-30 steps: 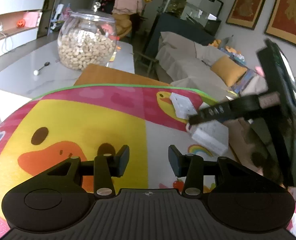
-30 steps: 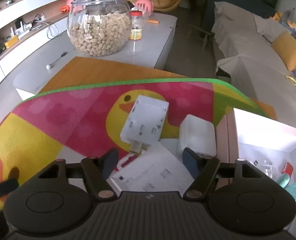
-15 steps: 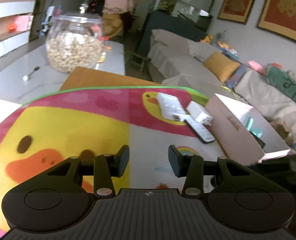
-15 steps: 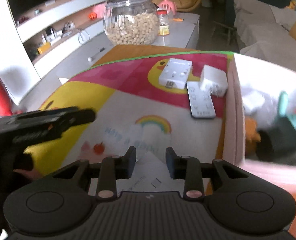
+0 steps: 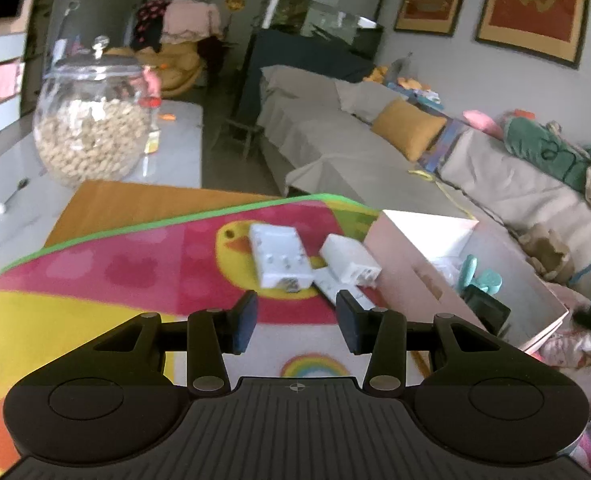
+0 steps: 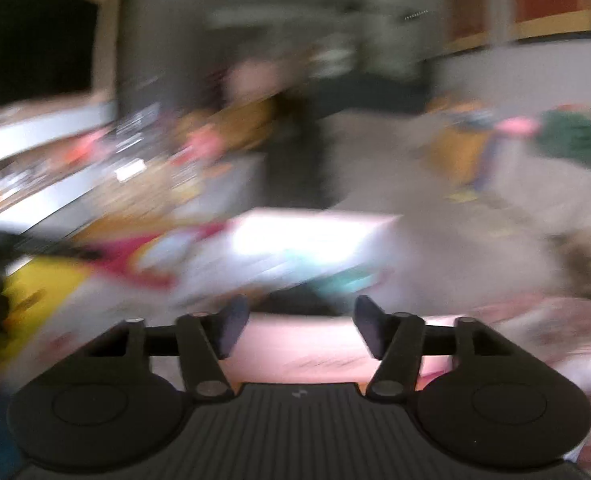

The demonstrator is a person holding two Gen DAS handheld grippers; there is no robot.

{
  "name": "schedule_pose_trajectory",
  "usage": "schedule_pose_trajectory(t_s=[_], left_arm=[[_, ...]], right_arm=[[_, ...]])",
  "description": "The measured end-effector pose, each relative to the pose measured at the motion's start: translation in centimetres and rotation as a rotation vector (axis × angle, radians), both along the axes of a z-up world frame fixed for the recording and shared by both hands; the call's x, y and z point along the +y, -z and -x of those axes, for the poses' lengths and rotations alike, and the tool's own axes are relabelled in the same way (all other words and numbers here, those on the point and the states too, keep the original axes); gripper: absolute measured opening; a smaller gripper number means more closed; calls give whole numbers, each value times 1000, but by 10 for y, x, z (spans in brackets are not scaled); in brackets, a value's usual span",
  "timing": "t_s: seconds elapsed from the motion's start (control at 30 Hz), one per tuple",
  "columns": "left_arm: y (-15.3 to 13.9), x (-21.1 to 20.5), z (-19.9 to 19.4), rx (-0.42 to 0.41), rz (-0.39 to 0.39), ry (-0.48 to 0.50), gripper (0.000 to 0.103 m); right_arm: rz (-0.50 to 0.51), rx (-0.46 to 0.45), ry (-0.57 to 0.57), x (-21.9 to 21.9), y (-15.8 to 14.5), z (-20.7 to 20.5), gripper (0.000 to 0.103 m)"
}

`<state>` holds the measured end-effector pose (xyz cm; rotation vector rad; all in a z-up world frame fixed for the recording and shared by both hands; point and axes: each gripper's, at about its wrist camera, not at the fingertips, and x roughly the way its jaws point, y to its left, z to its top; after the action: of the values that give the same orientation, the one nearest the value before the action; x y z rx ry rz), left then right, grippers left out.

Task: Organize rigid objects
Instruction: 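Lower the black funnel into the pink box and open the right gripper, then grasp the white charger adapter on the mat with the right gripper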

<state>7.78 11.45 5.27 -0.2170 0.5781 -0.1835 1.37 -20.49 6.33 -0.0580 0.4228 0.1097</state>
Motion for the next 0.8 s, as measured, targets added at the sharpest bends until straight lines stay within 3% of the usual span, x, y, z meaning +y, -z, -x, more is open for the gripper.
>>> schedule_pose_trajectory(t_s=[0.1, 0.3, 0.5, 0.63, 0.8], left_arm=[[1, -9, -18, -1, -14, 21, 47], [1, 1, -30, 7, -16, -26, 47], [13, 16, -34, 53, -34, -71, 47], [19, 14, -38, 74, -27, -76, 47], [14, 1, -56, 72, -44, -50, 47]], right_arm=[[-60, -2, 141, -35, 1, -29, 65], [-247, 147, 169, -69, 28, -78, 67], [-166, 142, 162, -48, 40, -78, 68], [-166, 147, 50, -36, 41, -77, 66], [-194, 141, 67, -35, 37, -68, 66]])
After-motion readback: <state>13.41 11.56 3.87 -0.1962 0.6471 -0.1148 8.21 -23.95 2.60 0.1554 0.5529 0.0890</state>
